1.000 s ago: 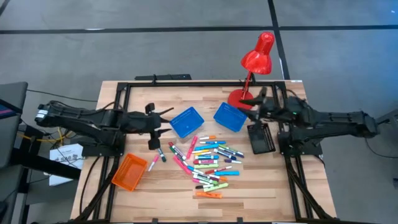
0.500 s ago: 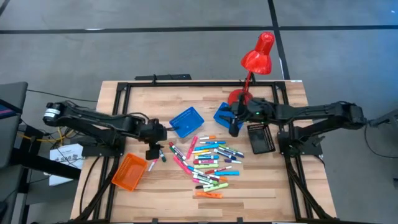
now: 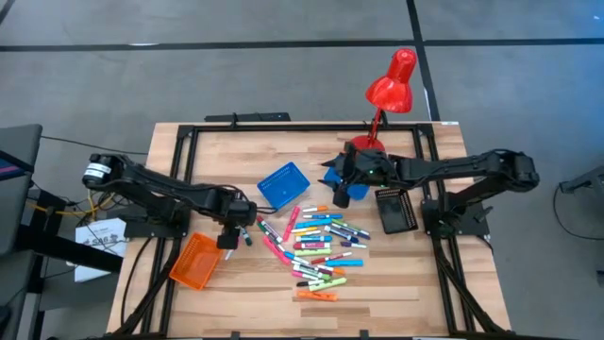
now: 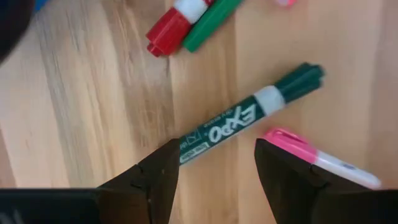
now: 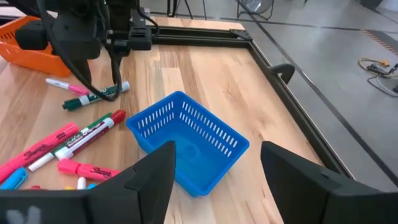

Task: Pick & Place Markers
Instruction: Put the large dark green marker pen into the orange bin

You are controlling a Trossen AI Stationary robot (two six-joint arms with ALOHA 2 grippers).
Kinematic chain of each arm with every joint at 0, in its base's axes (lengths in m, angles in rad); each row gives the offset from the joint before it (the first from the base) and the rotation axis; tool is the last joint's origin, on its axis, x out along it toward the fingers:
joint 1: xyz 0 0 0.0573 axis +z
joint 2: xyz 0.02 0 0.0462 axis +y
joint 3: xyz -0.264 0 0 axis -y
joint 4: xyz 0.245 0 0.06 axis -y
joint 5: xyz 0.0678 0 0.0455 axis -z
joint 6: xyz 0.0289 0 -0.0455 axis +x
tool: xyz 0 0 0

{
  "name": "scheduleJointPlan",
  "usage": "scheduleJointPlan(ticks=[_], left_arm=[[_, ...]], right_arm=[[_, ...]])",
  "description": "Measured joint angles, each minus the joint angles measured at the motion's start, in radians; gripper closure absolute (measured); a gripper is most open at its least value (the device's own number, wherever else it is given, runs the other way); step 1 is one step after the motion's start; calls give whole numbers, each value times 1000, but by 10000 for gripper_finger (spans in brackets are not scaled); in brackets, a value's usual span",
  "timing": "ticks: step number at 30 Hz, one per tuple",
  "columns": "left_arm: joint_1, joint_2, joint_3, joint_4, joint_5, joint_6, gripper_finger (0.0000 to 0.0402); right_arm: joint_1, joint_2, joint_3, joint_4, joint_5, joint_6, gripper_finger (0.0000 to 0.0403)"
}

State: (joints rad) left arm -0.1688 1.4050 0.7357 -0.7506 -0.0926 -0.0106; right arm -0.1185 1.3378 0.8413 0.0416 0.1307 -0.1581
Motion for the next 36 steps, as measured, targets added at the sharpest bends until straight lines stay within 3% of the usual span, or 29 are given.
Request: scheduleJointPlan(ticks=[8, 14, 19, 24, 30, 36], left_arm=[[1, 69, -45, 33, -73, 33, 212], [-1, 73, -68, 65, -49, 33, 276], [0, 35, -75, 81, -60, 28, 343], [-1, -68, -71, 74, -57, -40, 344], [0, -215, 15, -56, 4, -248, 309], [-1, -275, 127, -239, 206, -686, 332]], right_arm=[[0, 5, 0, -3, 0, 0, 175], [0, 5, 0, -4, 0, -8, 175], [0, 5, 0, -4, 0, -8, 175], [0, 5, 0, -4, 0, -8, 176], [-2, 5, 0, -1, 0, -12, 176], [-2, 5, 0, 51, 2, -56, 175]])
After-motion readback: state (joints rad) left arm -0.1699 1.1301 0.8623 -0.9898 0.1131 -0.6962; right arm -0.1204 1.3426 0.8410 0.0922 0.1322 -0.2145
